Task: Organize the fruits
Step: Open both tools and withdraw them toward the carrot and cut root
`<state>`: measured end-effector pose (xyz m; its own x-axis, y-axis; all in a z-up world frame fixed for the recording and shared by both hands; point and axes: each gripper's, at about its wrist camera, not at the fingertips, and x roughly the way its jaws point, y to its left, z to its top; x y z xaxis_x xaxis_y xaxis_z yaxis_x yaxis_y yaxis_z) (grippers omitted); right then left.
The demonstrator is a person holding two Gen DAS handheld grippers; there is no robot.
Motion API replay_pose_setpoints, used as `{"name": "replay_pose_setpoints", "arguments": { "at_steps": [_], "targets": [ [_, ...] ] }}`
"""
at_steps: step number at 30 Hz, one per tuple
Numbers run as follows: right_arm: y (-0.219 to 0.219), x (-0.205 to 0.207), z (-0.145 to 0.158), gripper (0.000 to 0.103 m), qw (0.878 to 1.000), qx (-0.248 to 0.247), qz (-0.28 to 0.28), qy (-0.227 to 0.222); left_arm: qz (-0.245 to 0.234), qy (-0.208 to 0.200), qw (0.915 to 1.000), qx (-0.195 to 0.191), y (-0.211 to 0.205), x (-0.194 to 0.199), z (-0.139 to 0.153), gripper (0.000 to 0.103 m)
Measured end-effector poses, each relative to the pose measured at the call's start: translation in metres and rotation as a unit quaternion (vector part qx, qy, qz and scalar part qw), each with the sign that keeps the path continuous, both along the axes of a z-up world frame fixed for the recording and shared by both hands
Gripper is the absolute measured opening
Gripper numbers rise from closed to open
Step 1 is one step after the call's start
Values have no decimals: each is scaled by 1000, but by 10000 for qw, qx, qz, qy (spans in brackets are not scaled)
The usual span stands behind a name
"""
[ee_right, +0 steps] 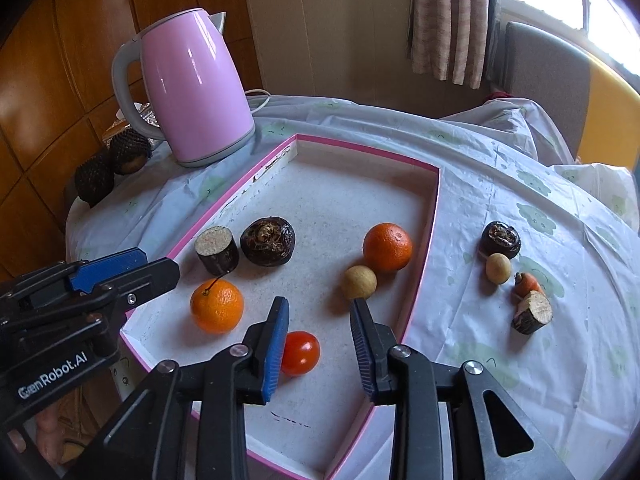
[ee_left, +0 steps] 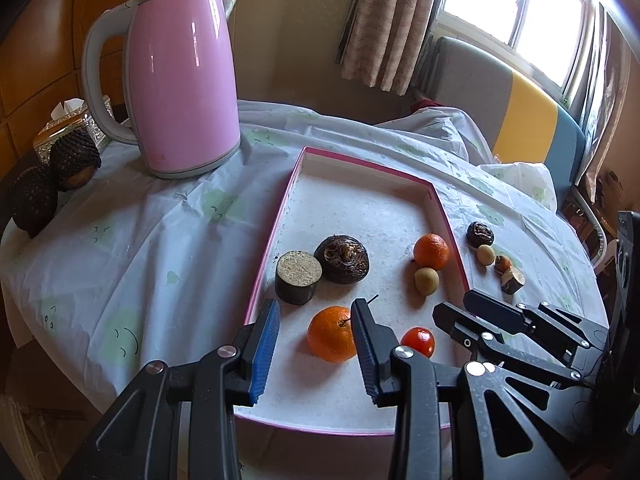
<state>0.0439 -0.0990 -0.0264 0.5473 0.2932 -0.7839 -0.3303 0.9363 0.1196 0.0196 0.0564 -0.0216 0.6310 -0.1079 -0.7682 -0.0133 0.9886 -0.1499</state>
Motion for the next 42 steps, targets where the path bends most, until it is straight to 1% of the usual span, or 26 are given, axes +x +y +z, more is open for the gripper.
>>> {"name": "replay_pose_setpoints", "arguments": {
  "at_steps": [2,3,4,9,17,23,28,36,38,40,42],
  "targets": [
    [-3,-2,1,39,10000,13,-63,-3,-35,-19,10000,33,-2,-1,1,37],
    [-5,-4,1,45,9999,7,-109,-18,-55,-26,10000,37,-3,-1,2,37],
    [-6,-5,2,47,9999,2,-155,-41,-75,-29,10000,43,-5,-2,2,37],
    [-13,-9,4,48,9996,-10,-274,-93,-143,-27,9998,98,-11,-4,3,37],
    [-23,-13,8,54,9986,-41,-482,-222,-272,0,9995,182,-21,-6,3,37],
    [-42,-13,5,54,9969,17,-771,-183,-434,9,9989,201,-31,-7,3,37],
    [-69,-14,-1,54,9932,43,-1157,-125,-575,52,9981,217,-39,-6,2,37],
    [-130,-16,-17,54,9802,128,-1973,129,-763,102,9968,218,-56,-2,0,37],
    [-142,-17,-20,50,9774,142,-2104,163,-817,113,9964,210,-61,0,0,37],
    [-153,-16,-23,42,9754,158,-2190,198,-875,129,9959,175,-65,2,0,37],
    [-160,-15,-25,39,9740,181,-2247,216,-936,121,9954,146,-70,3,0,37]
  ]
}}
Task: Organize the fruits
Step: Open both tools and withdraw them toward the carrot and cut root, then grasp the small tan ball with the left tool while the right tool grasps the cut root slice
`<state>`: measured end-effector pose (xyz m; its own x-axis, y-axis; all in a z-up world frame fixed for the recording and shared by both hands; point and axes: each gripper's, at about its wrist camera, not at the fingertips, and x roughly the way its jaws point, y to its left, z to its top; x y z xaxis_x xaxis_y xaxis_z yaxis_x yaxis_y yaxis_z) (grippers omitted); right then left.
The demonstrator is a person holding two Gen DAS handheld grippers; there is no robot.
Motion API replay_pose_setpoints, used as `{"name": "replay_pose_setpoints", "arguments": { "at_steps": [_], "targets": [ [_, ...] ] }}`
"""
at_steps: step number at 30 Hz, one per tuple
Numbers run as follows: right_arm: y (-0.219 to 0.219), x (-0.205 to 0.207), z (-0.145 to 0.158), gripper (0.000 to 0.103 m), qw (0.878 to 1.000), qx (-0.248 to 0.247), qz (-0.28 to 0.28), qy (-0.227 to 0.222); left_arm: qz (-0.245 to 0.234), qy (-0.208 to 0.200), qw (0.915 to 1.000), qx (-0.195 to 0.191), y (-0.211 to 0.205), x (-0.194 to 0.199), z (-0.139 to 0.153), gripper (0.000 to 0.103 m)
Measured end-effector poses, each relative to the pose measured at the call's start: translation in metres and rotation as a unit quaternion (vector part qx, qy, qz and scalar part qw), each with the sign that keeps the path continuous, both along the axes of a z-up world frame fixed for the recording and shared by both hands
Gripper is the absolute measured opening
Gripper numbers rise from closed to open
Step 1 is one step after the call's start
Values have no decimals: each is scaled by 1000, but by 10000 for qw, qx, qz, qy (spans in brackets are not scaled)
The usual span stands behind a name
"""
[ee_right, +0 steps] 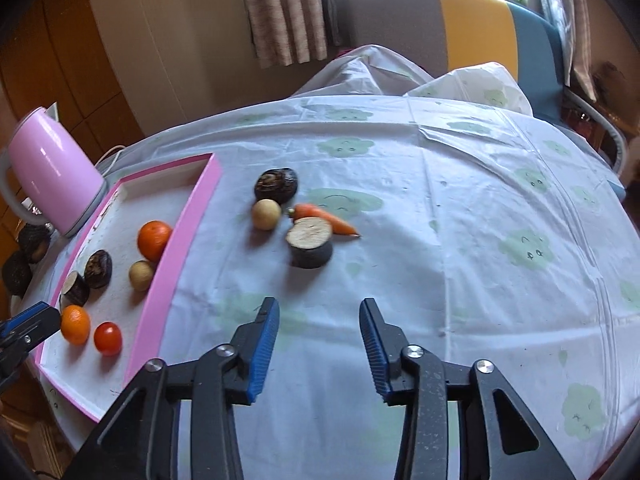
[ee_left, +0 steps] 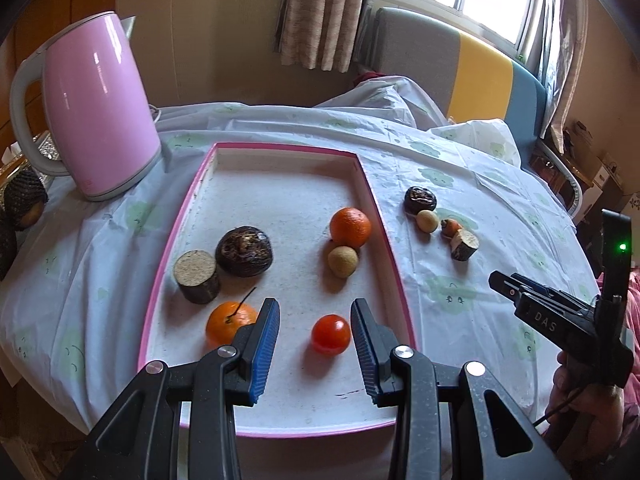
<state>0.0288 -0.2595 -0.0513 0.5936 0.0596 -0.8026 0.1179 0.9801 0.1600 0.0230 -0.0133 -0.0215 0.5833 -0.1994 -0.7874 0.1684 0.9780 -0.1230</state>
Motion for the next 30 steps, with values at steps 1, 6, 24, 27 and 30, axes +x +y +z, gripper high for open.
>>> {"name": "replay_pose_setpoints", "arguments": {
  "at_steps": [1,6,24,27,30],
  "targets": [
    [-4,1,-2,39,10000,23,-26,10,-37,-3,10000,-12,-2,1,0,37],
    [-10,13,-6,39,9997,225,-21,34,-129,64,9998,-99,-11,6,-1,37],
    [-1,50,-17,31,9997,-185,171,-59,-364,233,9989,-192,-39,38,-2,37],
    [-15,42,-18,32,9998,-189,44,-89,-476,302,9979,-325,-49,47,0,37],
    [-27,35,-20,32,9996,-228,-16,-139,-603,401,9964,-436,-63,56,-1,37]
  ]
}}
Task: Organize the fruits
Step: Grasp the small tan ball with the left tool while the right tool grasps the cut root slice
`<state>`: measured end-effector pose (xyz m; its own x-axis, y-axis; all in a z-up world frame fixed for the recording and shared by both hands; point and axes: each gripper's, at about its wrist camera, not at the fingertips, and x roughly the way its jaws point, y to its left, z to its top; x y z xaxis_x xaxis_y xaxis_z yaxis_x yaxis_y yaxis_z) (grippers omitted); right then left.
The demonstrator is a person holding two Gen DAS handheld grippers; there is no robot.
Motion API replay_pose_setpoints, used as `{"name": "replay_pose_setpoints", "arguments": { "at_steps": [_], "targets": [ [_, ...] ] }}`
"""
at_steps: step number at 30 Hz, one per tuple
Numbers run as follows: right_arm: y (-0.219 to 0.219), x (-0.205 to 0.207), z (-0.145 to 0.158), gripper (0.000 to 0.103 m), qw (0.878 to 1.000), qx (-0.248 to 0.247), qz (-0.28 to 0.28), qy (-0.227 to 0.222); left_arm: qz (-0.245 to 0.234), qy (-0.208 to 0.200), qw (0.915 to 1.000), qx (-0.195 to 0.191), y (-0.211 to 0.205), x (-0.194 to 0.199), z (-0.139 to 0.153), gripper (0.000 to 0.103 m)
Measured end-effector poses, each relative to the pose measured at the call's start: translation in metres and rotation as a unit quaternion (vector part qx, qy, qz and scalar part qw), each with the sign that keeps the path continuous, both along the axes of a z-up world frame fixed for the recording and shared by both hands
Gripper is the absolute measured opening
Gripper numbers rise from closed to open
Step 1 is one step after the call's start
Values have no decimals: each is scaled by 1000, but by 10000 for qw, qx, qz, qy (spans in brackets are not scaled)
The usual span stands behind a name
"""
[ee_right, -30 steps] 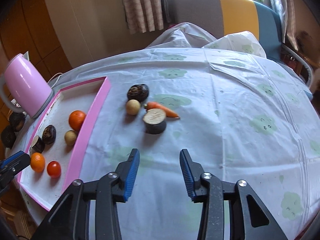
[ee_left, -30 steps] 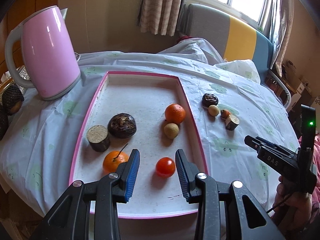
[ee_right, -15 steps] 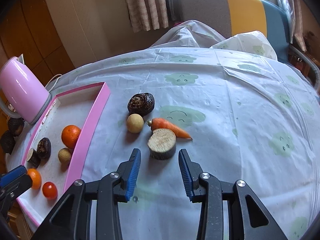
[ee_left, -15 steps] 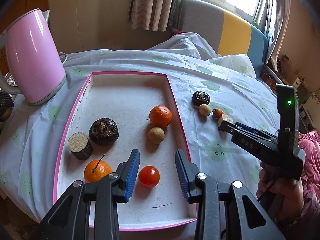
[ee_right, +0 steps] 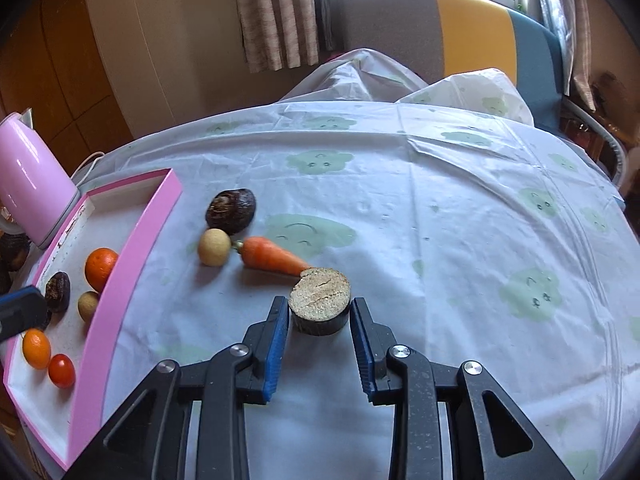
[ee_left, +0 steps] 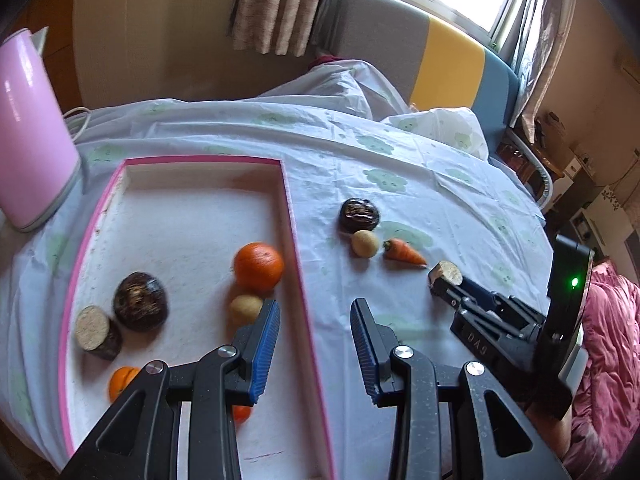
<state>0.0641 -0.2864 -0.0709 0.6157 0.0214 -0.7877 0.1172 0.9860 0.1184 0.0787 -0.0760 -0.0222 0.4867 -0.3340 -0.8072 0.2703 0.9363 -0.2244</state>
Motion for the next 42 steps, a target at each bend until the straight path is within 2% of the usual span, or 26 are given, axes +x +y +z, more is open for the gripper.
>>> {"name": "replay_pose_setpoints", "arguments": {
  "at_steps": [3,7,12,14,19,28,34,39,42],
  "targets": [
    [-7,-3,-5,32,9999,-83,-64,30,-153,33,9999,70,-16,9,-1,37],
    [-14,-4,-9,35,9999,48,-150,-22,-183,288,9994,-37,-29,25,-9,37],
    [-15,-5,-9,36,9998,136,-119,-79,-235,271,9993,85,-45,41,-12,37],
    [-17,-6,-9,33,9997,150,-159,-109,-288,213,9992,190,-53,46,-14,37],
    [-17,-7,-10,33,9996,153,-184,-136,-427,216,9982,363,-71,57,-22,37],
    [-19,-7,-11,33,9994,217,-186,-173,-333,459,9974,453,-88,78,-44,37],
    [-19,-8,-11,33,9994,235,-190,-190,-323,515,9964,591,-95,86,-60,27],
    [-21,-7,-11,26,9992,236,-259,-193,-439,208,9954,827,-99,78,-66,26],
    [-24,-7,-12,24,9990,281,-289,-192,-379,199,9961,772,-97,79,-66,26]
  ]
}}
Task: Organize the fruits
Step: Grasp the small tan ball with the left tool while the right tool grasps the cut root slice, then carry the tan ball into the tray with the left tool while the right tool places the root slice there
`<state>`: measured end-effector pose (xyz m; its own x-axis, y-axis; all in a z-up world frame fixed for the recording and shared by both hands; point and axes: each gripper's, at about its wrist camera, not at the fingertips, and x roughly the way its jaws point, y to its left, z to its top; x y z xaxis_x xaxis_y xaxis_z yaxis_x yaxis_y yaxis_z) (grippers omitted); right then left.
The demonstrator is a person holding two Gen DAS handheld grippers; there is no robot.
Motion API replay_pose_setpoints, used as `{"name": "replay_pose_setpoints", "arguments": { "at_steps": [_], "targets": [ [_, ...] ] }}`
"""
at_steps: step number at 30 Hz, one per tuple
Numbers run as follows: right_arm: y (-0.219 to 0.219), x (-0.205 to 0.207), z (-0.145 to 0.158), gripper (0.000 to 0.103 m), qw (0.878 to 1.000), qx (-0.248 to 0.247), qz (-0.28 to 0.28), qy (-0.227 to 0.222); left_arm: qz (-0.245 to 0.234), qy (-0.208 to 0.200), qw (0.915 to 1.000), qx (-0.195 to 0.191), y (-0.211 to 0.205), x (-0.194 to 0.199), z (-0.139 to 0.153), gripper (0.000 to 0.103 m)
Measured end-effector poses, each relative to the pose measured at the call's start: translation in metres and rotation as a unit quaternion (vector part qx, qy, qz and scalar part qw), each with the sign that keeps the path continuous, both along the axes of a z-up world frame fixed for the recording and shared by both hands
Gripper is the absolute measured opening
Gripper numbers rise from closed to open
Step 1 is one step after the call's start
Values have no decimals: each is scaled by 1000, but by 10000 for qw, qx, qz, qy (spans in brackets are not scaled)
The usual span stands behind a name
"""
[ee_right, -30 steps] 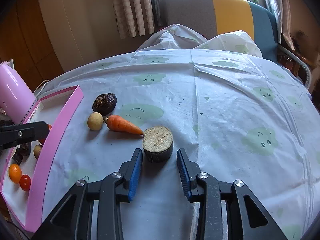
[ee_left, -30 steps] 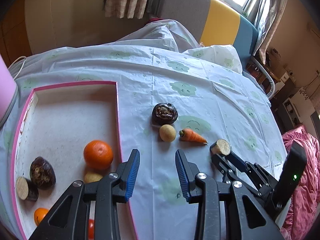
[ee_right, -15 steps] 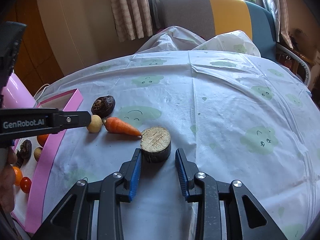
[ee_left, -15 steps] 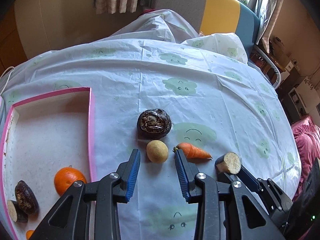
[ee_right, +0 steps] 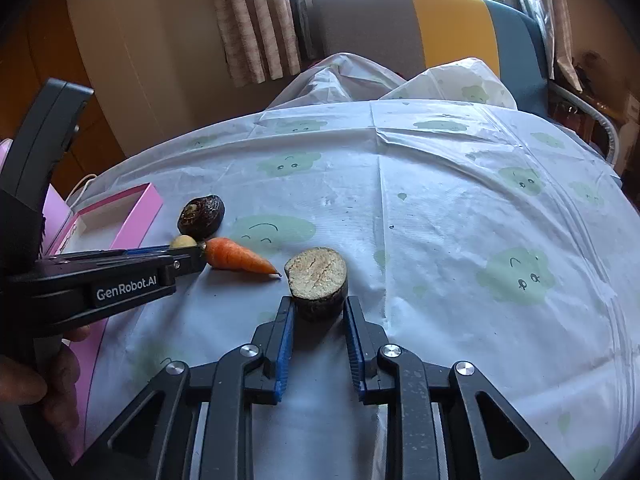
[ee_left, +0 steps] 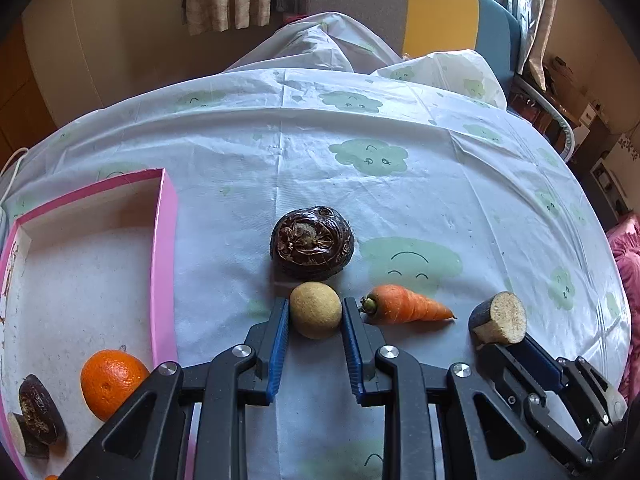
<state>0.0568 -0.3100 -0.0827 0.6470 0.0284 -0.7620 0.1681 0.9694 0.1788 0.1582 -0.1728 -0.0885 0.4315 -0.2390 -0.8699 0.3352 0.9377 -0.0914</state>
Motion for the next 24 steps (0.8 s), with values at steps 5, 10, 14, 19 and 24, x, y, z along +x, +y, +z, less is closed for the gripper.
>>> {"name": "replay_pose_setpoints", "arguments": {
  "at_steps": [5,10,14,19,24],
  "targets": [
    [-2,0,0,24,10000,85,-1,3,27,-126,9998,-120,1,-1,-1,26],
    [-6,2,1,37,9997,242,22,9,107,-167,9997,-159,1,-1,-1,26],
    [-8,6,7,50,9999,163,-46,-36,92,-128,9996,-227,3,0,-1,26],
    [-7,19,5,41,9999,-16,36,99,100,-153,9996,-208,2,-1,-1,26],
    [0,22,1,32,9994,-277,119,153,124,-144,9995,-267,4,0,-1,25]
  ]
}}
